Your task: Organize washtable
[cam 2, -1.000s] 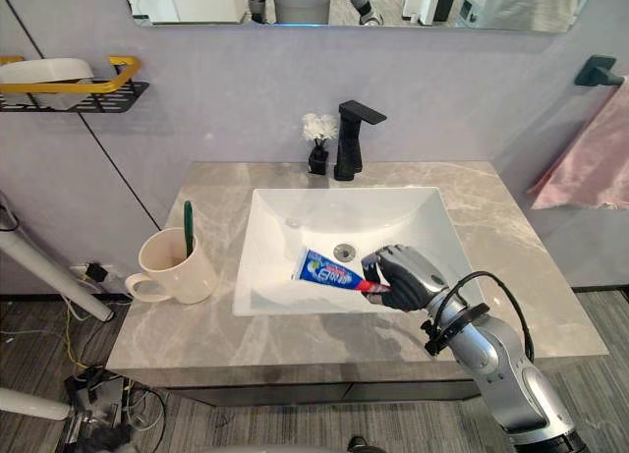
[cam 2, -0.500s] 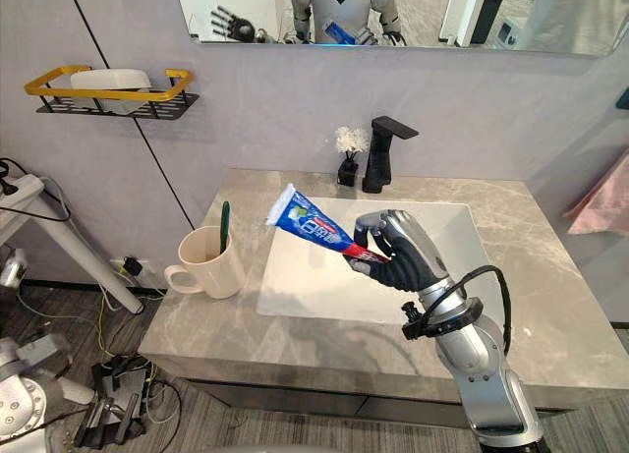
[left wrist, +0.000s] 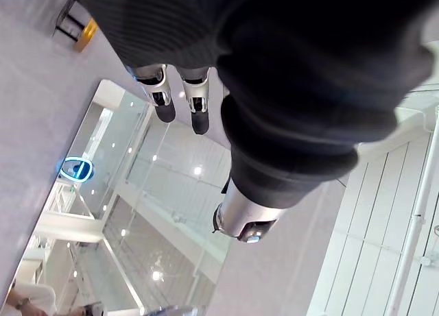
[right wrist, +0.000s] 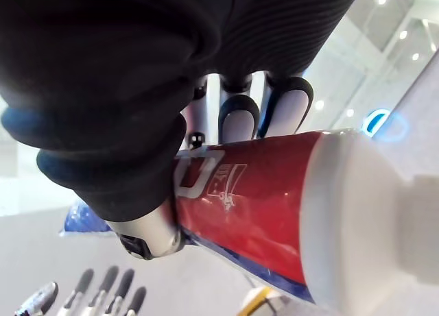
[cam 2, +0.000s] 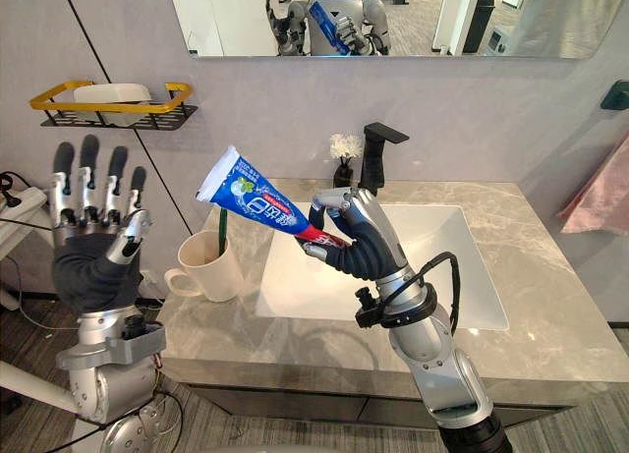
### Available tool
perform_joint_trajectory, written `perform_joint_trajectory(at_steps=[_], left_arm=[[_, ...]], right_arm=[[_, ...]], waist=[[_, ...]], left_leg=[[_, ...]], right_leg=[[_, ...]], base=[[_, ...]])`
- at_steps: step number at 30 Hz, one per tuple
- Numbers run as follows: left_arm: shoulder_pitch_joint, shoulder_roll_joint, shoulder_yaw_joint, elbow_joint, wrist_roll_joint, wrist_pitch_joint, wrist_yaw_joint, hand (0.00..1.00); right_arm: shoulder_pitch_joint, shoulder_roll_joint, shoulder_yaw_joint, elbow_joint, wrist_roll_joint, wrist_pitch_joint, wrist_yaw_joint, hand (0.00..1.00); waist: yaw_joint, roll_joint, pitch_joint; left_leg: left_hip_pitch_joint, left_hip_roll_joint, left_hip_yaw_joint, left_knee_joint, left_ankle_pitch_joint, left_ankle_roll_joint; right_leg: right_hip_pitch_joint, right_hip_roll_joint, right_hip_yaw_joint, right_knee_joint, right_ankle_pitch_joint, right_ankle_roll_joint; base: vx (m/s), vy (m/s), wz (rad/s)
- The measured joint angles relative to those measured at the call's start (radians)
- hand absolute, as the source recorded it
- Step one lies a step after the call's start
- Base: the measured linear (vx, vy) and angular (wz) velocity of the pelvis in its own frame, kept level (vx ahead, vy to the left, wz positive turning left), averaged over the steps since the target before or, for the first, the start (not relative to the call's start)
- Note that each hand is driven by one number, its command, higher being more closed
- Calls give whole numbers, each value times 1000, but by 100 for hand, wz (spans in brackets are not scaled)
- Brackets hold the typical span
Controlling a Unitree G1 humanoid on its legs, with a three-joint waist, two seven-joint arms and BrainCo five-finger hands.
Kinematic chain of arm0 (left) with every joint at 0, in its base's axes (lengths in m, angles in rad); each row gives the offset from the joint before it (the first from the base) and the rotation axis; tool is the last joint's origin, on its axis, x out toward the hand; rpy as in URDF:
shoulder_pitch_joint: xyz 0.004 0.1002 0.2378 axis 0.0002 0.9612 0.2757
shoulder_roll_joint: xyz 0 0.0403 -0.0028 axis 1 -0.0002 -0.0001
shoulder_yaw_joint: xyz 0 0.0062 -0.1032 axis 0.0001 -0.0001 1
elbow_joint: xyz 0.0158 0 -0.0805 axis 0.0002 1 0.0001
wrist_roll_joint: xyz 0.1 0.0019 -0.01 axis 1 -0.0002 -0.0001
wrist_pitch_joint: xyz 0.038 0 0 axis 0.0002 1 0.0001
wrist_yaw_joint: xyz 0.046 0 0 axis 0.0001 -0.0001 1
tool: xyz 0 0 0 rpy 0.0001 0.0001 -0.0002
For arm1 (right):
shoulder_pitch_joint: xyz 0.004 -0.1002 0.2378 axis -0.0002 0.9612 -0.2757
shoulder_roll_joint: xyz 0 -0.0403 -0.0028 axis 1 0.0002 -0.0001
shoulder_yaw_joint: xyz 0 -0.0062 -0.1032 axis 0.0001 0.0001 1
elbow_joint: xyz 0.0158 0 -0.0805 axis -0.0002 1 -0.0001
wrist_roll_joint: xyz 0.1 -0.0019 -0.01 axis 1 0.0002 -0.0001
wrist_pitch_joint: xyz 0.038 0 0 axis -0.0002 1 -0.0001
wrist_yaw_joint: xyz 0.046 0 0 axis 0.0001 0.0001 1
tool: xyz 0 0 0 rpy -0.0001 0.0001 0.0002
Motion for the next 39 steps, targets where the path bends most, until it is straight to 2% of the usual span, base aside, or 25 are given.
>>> perform_joint_trajectory(at_steps=[6, 20, 30, 39], left_arm=[[-20, 15, -83, 35, -48, 21, -20, 0], [-39, 35, -261, 102, -99, 46, -20, 0], [-110, 45, -341, 118, -127, 44, -19, 0], [-130, 44, -348, 145, -135, 33, 9, 0]], right_arm=[[-25, 8, 0, 6, -7, 15, -39, 100], [-95, 15, 46, 113, 24, 39, -43, 100], [-141, 25, 103, 173, 44, 56, -41, 100], [-169, 26, 144, 218, 80, 57, -33, 100]], waist=[[-1, -6, 0], [-2, -12, -2], [-2, -14, -3], [-3, -20, -8]], left_leg=[[1, 0, 5, -4, 0, 0], [2, -1, 26, -22, 4, 5], [-1, -2, 25, -24, 5, 6], [-12, -3, 23, -32, 14, 8]], right_leg=[[-3, 0, 6, 0, 0, 0], [-20, -1, 26, 0, 4, 2], [-24, -2, 25, 0, 4, 2], [-39, -2, 24, 0, 6, 2]], base=[[-5, 3, -2], [-11, 1, -4], [-3, -1, 0], [0, 0, 0]])
